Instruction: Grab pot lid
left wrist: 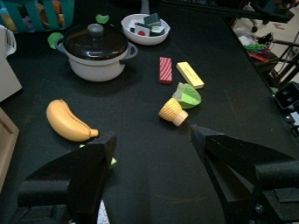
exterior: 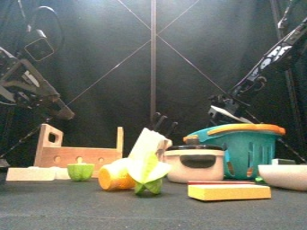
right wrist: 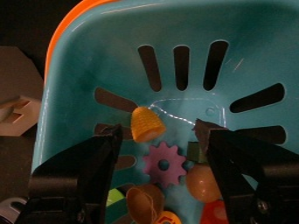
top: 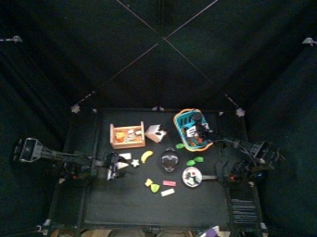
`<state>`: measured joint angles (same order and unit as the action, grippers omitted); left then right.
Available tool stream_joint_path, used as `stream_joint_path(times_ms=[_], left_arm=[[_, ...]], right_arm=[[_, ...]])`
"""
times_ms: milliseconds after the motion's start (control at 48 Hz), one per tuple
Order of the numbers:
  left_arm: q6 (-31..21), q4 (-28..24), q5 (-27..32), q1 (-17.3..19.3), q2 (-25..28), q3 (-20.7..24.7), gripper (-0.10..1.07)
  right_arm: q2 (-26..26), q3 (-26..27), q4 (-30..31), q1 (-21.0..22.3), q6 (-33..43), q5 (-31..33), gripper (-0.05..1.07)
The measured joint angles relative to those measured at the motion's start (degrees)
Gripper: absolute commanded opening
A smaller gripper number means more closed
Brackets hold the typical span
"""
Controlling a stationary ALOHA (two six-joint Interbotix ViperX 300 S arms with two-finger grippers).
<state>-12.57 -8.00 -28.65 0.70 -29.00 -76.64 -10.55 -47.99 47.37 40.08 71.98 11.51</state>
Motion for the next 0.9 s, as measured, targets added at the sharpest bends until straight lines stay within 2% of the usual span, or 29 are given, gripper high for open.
stream_joint_path(times_ms=[271, 438, 750, 896], left_arm=[[0.1, 0.0, 0.1, 0.0, 0.0, -0.3, 1.0], [0.1, 0.1, 0.1, 0.5, 0.0, -0.3, 1.0], [0.1, 1.0, 0.1, 0.8, -0.1, -0.3, 1.0], [0.1, 1.0, 0.1, 0.8, -0.1, -0.3, 1.0]], right_arm=[[-1.6, 0.0, 0.3, -1.0, -0.5, 0.1, 0.97], [-6.6, -0.2, 0.6, -2.5, -0.5, 0.1, 0.97], [-18.6, -5.2, 0.5, -7.6, -0.5, -0.3, 0.97], [-22.3, -7.0, 0.6, -10.7, -0.5, -2.7, 0.97]])
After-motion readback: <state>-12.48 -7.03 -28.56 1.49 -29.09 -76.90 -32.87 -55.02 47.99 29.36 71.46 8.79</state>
